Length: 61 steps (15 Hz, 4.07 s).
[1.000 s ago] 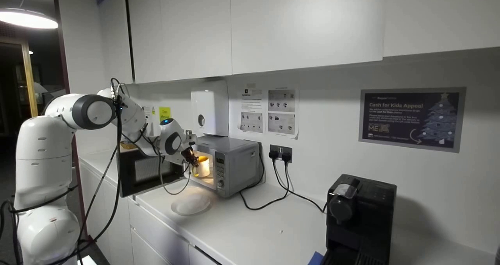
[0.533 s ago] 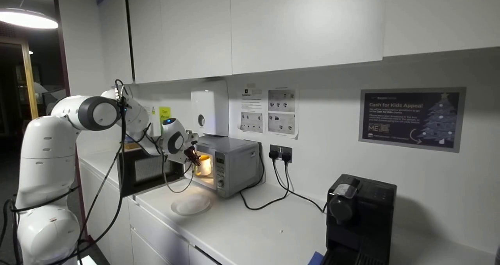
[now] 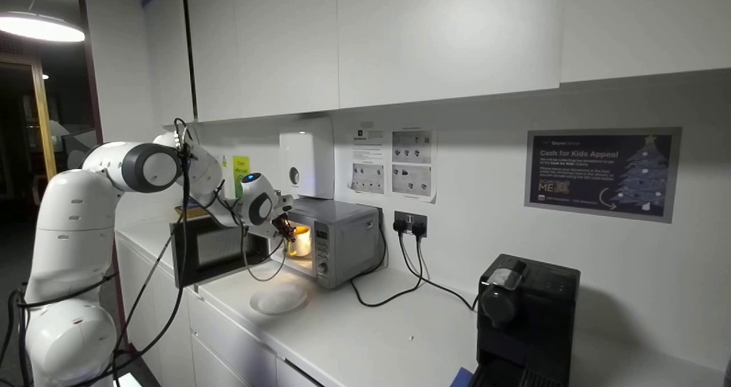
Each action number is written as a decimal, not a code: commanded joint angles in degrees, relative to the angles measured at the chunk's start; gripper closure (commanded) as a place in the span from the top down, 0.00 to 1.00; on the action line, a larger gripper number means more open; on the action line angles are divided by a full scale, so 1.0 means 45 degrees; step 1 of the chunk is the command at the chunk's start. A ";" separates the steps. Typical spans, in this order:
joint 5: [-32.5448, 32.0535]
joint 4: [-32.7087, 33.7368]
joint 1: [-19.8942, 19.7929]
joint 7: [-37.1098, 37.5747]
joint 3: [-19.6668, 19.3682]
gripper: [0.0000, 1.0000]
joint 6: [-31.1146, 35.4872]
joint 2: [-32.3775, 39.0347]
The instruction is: Move the mug to the microwave
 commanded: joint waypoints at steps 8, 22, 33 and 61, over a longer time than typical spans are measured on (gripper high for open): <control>-0.0071 0.1284 -0.0093 -0.0414 -0.0010 0.04 -0.0734 0.0591; 0.0481 0.1798 0.1406 -0.0992 -0.1503 0.04 -0.0836 0.1038; 0.0803 0.1706 0.1473 -0.1076 -0.1424 0.94 -0.0901 0.0880; 0.1340 -0.1408 0.1384 -0.0845 -0.1430 0.27 -0.1024 -0.1482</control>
